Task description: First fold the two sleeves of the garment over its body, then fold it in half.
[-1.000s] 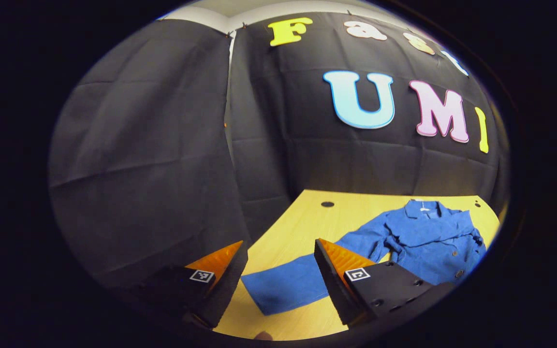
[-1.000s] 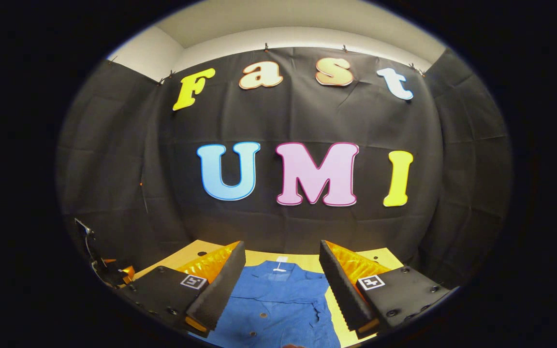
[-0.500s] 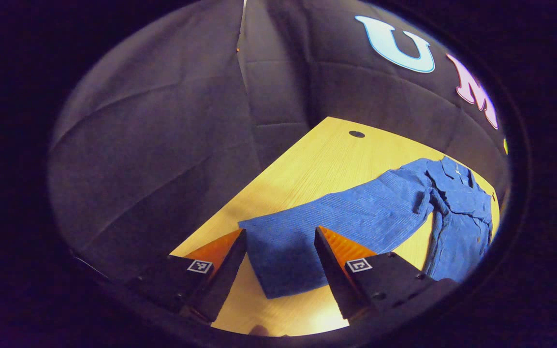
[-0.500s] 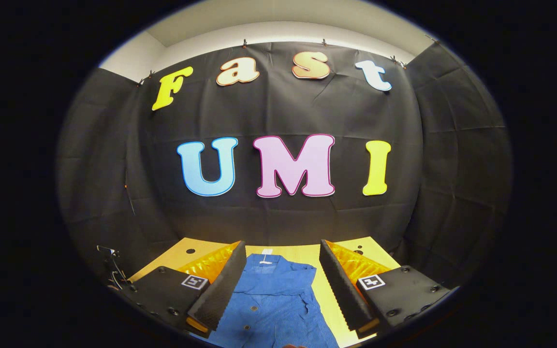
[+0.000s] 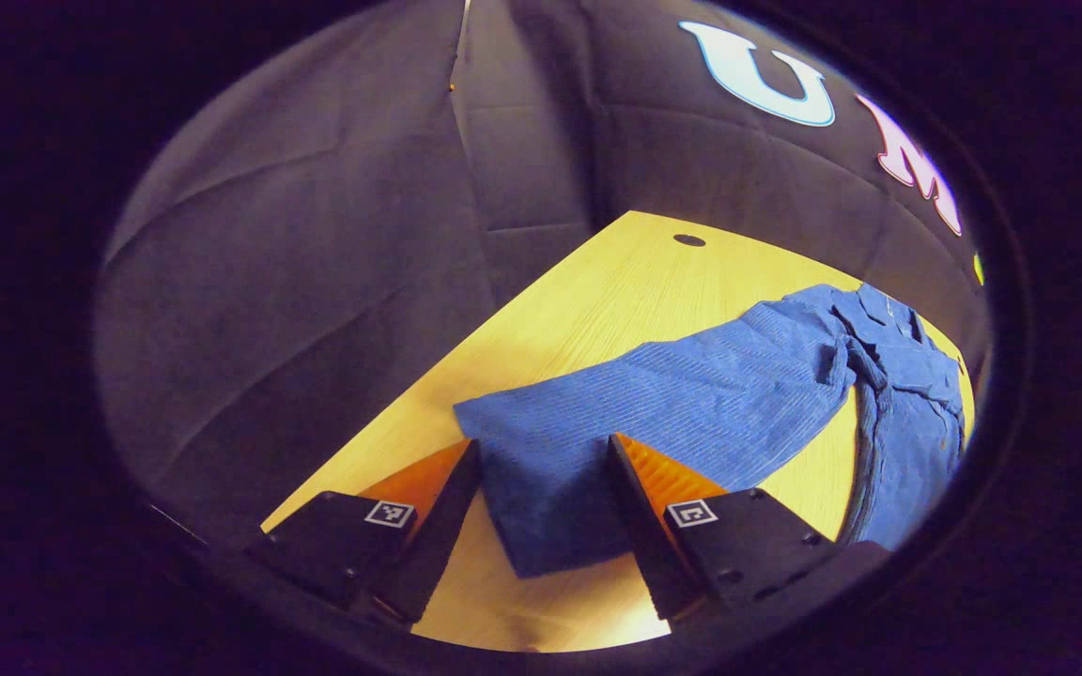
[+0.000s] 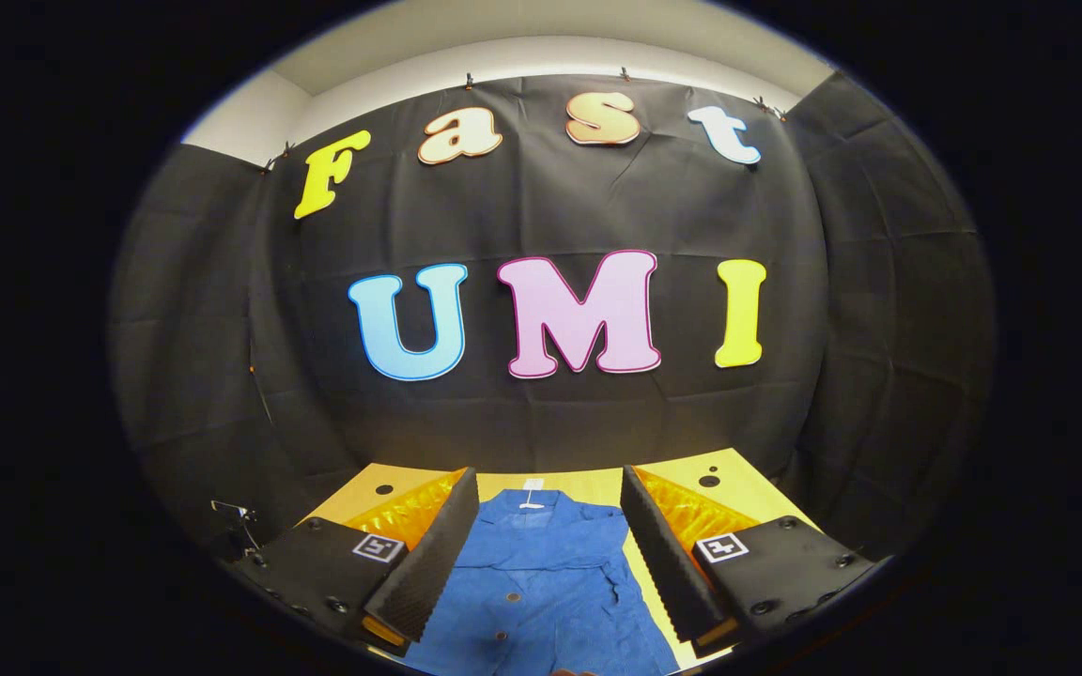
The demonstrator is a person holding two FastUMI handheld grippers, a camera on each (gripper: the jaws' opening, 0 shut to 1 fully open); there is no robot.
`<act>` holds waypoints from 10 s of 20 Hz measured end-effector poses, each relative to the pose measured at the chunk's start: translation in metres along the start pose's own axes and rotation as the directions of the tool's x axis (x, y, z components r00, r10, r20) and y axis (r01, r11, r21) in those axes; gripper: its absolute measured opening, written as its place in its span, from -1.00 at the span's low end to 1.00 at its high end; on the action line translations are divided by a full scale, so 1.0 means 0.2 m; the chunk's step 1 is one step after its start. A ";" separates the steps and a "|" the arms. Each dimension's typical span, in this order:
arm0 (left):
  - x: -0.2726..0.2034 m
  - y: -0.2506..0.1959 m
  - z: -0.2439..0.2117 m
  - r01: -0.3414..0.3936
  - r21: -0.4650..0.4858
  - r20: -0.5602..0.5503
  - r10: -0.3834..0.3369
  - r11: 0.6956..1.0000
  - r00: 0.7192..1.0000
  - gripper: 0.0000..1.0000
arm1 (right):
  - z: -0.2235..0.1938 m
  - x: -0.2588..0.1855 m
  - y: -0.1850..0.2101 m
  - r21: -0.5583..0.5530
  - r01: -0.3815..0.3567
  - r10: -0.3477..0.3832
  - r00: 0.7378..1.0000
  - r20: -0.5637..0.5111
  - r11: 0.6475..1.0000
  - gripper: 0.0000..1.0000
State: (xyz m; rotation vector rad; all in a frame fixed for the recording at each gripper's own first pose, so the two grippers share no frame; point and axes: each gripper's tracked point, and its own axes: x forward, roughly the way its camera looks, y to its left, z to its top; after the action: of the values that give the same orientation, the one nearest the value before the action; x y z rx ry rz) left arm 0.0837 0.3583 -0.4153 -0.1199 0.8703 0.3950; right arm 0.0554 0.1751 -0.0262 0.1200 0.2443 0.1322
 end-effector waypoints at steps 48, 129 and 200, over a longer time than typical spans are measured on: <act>-0.44 -1.75 0.83 0.437 0.283 0.029 -0.463 0.854 0.886 -1.00 | -0.33 0.06 -0.74 0.129 0.123 -0.100 0.980 -0.173 0.984 0.89; -0.76 -0.83 -0.65 0.303 0.305 -0.611 -0.059 0.903 0.790 0.68 | -1.85 -0.43 -0.75 -0.052 0.086 -0.086 0.471 -0.878 0.995 0.94; -0.89 -1.08 -0.64 0.474 0.124 -0.687 -0.270 0.872 0.675 -1.00 | -2.05 -0.41 -0.53 0.086 0.173 0.018 0.363 -0.932 0.981 -0.96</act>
State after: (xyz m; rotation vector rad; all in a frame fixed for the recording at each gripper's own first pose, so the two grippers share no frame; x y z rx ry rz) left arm -0.0286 0.0748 -0.3742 -0.1633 1.5603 -0.2059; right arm -0.1132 0.1006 -0.4156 0.1976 1.4569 0.0678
